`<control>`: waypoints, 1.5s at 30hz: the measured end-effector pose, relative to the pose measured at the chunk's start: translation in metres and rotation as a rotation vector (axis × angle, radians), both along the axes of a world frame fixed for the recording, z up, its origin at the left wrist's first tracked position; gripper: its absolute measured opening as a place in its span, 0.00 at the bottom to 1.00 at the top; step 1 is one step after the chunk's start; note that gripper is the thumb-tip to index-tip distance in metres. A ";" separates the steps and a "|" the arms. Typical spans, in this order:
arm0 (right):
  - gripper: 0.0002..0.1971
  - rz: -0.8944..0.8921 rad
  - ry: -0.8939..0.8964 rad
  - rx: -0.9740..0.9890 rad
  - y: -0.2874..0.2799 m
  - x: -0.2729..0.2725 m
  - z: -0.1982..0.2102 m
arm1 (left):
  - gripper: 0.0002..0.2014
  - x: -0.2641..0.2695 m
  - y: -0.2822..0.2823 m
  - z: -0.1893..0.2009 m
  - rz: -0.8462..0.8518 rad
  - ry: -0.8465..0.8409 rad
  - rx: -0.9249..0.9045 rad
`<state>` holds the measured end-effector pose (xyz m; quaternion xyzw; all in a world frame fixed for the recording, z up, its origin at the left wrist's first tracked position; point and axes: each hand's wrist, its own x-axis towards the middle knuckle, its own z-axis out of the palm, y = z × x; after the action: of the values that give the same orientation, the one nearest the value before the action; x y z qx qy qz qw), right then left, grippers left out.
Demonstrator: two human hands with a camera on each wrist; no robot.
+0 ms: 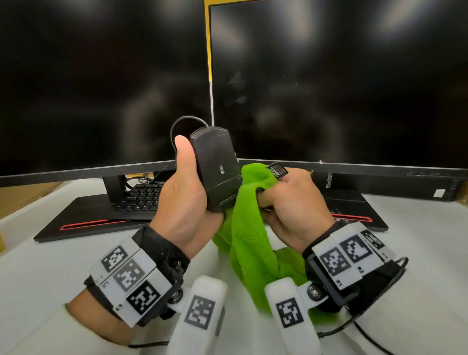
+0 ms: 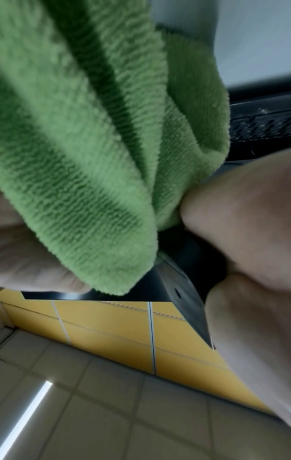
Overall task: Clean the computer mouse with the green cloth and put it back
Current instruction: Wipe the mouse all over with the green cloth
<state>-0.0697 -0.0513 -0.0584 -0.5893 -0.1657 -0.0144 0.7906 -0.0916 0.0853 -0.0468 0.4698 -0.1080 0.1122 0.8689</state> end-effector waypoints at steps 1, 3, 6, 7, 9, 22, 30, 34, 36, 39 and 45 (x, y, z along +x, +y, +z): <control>0.14 -0.011 0.007 -0.011 -0.002 0.001 -0.001 | 0.39 0.000 0.001 0.000 -0.007 0.002 -0.001; 0.14 -0.018 0.001 -0.024 -0.002 0.001 -0.002 | 0.37 0.001 0.002 0.000 -0.020 0.004 0.002; 0.15 -0.018 -0.007 -0.013 -0.001 0.002 0.000 | 0.36 0.001 0.003 0.001 -0.028 0.002 0.001; 0.13 0.000 -0.015 -0.001 -0.002 0.002 0.000 | 0.37 0.002 0.005 0.001 -0.030 0.006 -0.003; 0.14 0.053 -0.034 0.032 -0.003 0.003 -0.001 | 0.38 0.003 0.008 0.002 -0.035 0.010 0.000; 0.08 -0.138 -0.179 -0.092 -0.004 0.005 -0.006 | 0.35 0.003 0.001 -0.003 -0.054 0.006 -0.006; 0.04 -0.071 -0.243 -0.112 -0.005 0.001 -0.003 | 0.34 0.003 0.010 0.000 -0.025 0.011 -0.011; 0.07 -0.014 -0.233 -0.066 -0.003 0.003 -0.006 | 0.35 0.003 0.011 0.002 -0.032 0.003 -0.010; 0.09 0.020 -0.216 -0.032 -0.003 0.003 -0.006 | 0.34 0.003 0.011 0.002 -0.033 0.002 -0.002; 0.10 0.053 -0.201 -0.001 -0.003 0.001 -0.006 | 0.34 0.002 0.011 0.002 -0.033 -0.002 -0.005; 0.13 0.055 -0.172 0.023 -0.003 0.001 -0.006 | 0.34 0.003 0.011 0.003 -0.022 0.007 0.010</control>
<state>-0.0689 -0.0542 -0.0648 -0.5718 -0.2490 -0.0450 0.7804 -0.0889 0.0963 -0.0441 0.4734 -0.1110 0.1003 0.8681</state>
